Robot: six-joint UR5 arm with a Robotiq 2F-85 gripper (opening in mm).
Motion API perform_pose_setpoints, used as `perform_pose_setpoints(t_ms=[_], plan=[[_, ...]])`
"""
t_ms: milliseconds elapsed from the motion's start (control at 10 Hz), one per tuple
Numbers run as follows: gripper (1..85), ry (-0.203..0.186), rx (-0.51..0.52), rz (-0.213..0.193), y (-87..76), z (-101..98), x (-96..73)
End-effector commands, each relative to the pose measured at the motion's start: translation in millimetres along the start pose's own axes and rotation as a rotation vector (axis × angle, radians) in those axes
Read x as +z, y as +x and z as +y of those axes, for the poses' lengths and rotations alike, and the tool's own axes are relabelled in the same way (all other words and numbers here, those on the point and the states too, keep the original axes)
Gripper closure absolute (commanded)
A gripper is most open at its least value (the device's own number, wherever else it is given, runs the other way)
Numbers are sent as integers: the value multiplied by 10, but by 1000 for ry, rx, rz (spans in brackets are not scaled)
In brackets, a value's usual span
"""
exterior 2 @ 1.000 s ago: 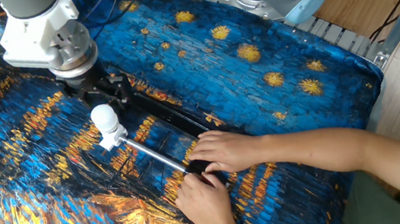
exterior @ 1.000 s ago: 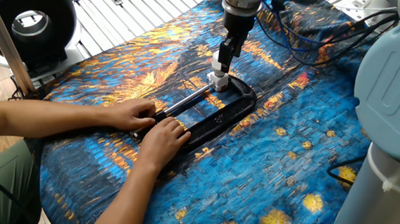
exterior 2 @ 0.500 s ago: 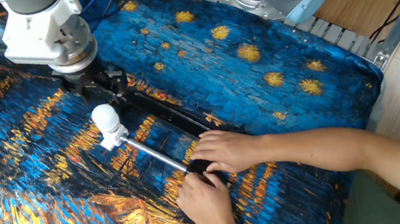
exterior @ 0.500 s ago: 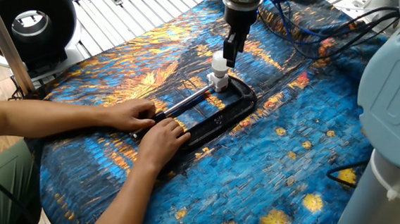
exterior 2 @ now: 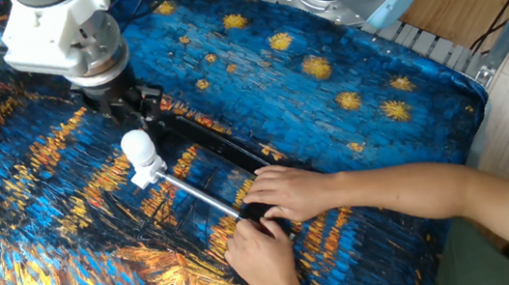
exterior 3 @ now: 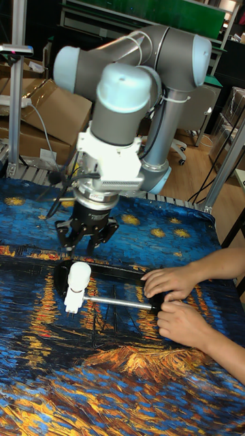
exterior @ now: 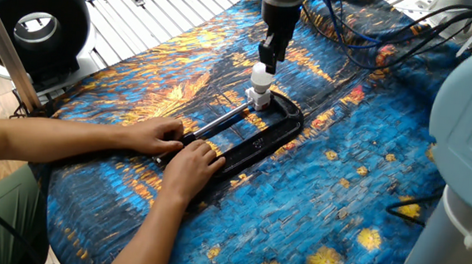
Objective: Install the light bulb by rotating it
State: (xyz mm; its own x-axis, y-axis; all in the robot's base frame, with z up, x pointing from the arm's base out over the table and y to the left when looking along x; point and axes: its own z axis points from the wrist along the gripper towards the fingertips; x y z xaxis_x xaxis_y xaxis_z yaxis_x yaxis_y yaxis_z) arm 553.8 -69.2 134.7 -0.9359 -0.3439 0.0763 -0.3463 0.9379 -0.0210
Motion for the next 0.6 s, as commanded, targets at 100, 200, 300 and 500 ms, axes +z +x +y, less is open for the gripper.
perform_pose_setpoints(t_ms=[100, 200, 300, 500], plan=[[803, 17, 181, -44, -191, 111, -103], [847, 52, 169, -42, -231, -17, -75], [847, 119, 136, -36, -261, -247, -42], [847, 185, 73, -47, -454, -564, 122]])
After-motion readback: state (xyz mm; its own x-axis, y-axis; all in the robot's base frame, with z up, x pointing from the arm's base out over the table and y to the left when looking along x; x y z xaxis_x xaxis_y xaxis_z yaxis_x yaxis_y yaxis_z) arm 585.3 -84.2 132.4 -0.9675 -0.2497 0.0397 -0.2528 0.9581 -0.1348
